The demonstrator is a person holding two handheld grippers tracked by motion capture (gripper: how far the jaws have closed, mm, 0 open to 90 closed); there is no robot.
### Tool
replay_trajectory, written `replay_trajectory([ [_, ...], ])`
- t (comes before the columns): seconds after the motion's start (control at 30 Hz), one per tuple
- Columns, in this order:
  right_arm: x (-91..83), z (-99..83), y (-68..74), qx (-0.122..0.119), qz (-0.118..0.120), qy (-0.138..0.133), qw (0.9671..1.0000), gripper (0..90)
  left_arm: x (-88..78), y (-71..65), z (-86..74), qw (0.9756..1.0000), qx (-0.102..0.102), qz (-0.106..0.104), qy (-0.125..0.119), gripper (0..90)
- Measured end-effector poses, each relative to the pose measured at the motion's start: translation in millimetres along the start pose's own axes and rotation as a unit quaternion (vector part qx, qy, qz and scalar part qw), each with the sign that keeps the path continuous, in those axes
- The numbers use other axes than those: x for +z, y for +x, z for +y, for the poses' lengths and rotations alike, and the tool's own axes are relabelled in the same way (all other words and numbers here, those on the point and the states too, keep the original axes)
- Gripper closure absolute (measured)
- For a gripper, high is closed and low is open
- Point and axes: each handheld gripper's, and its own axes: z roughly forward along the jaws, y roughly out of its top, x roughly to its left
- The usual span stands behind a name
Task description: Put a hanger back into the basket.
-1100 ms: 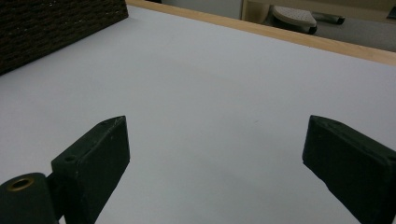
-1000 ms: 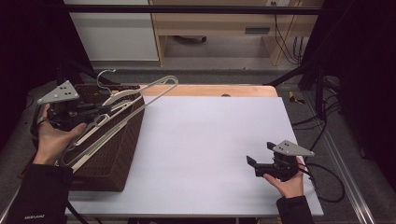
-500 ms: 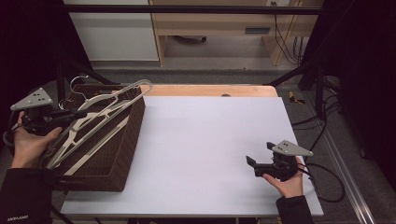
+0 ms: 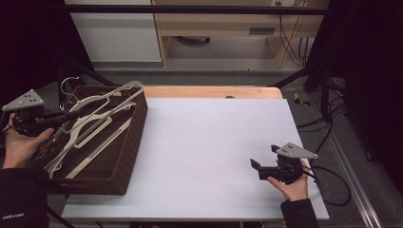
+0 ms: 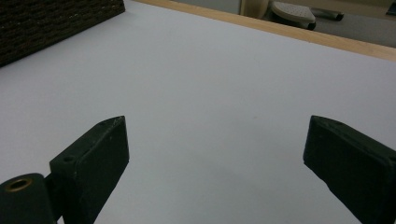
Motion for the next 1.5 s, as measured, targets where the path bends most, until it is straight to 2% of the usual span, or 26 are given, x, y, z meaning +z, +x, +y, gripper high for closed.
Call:
replay_trajectory([
  [0.27, -0.5, -0.3, -0.9, -0.002, -0.001, 0.000, 1.0000, 7.3, 7.6, 12.3, -20.6, 0.9996, -0.024, 0.008, 0.010, 85.8],
  [0.33, -0.5, -0.3, -1.0, -0.003, -0.001, 0.001, 1.0000, 7.3, 10.7, 11.5, -23.0, 0.9996, -0.027, 0.006, 0.009, 85.8],
  [0.4, -0.3, -0.4, -0.9, -0.003, -0.002, 0.001, 1.0000, 7.3, 15.9, 9.6, -25.3, 0.9994, -0.026, 0.006, 0.024, 85.8],
  [0.5, 0.2, -0.5, -0.4, -0.002, -0.001, 0.001, 1.0000, 7.3, 23.8, 7.5, -31.1, 0.9989, -0.038, 0.000, 0.029, 85.7],
  [0.63, -0.8, -0.3, -0.7, -0.001, 0.000, 0.000, 1.0000, 7.4, 34.0, 6.0, -45.4, 0.9970, -0.070, -0.011, 0.032, 85.4],
  [0.8, 0.3, -0.5, -0.3, -0.002, -0.001, 0.002, 1.0000, 7.4, 48.0, 6.7, -60.8, 0.9928, -0.101, -0.011, 0.062, 84.8],
  [0.87, 0.1, -0.4, -0.2, -0.001, 0.000, 0.001, 1.0000, 7.4, 54.1, 5.8, -64.8, 0.9915, -0.106, -0.010, 0.074, 84.6],
  [0.97, -0.7, -0.3, -0.3, 0.000, 0.000, 0.001, 1.0000, 7.4, 57.7, 4.3, -64.5, 0.9900, -0.113, 0.008, 0.084, 84.0],
  [1.03, -0.9, -0.3, -0.4, 0.000, 0.000, 0.001, 1.0000, 7.4, 56.7, 3.9, -63.7, 0.9875, -0.124, 0.035, 0.091, 82.9],
  [1.07, -1.0, -0.3, -0.3, 0.000, 0.001, 0.001, 1.0000, 7.4, 54.8, 4.1, -63.7, 0.9861, -0.124, 0.056, 0.096, 81.9],
  [1.13, -1.2, -0.2, -0.3, 0.001, 0.001, 0.001, 1.0000, 7.4, 50.2, 3.8, -65.2, 0.9847, -0.125, 0.083, 0.089, 75.3],
  [1.17, -1.2, -0.1, -0.4, 0.001, 0.001, 0.000, 1.0000, 7.4, 47.7, 3.1, -66.4, 0.9845, -0.126, 0.089, 0.083, 71.1],
  [1.23, -1.3, 0.0, -0.5, 0.001, 0.001, 0.000, 1.0000, 7.4, 42.4, 0.1, -68.7, 0.9848, -0.122, 0.098, 0.075, 70.5],
  [1.4, -0.7, -0.1, -0.4, 0.001, 0.001, 0.000, 1.0000, 7.4, 29.8, -10.7, -68.9, 0.9808, -0.125, 0.139, 0.055, 61.5],
  [1.43, -0.6, -0.2, -0.4, 0.000, 0.001, 0.000, 1.0000, 7.4, 27.6, -12.7, -68.3, 0.9808, -0.123, 0.142, 0.053, 59.8],
  [1.47, -0.6, -0.2, -0.4, 0.000, 0.001, 0.000, 1.0000, 7.3, 25.2, -17.0, -67.5, 0.9817, -0.123, 0.140, 0.039, 58.7],
  [1.5, -0.6, -0.2, -0.5, 0.000, 0.001, 0.000, 1.0000, 7.3, 23.4, -19.8, -66.8, 0.9825, -0.122, 0.137, 0.036, 56.5],
])
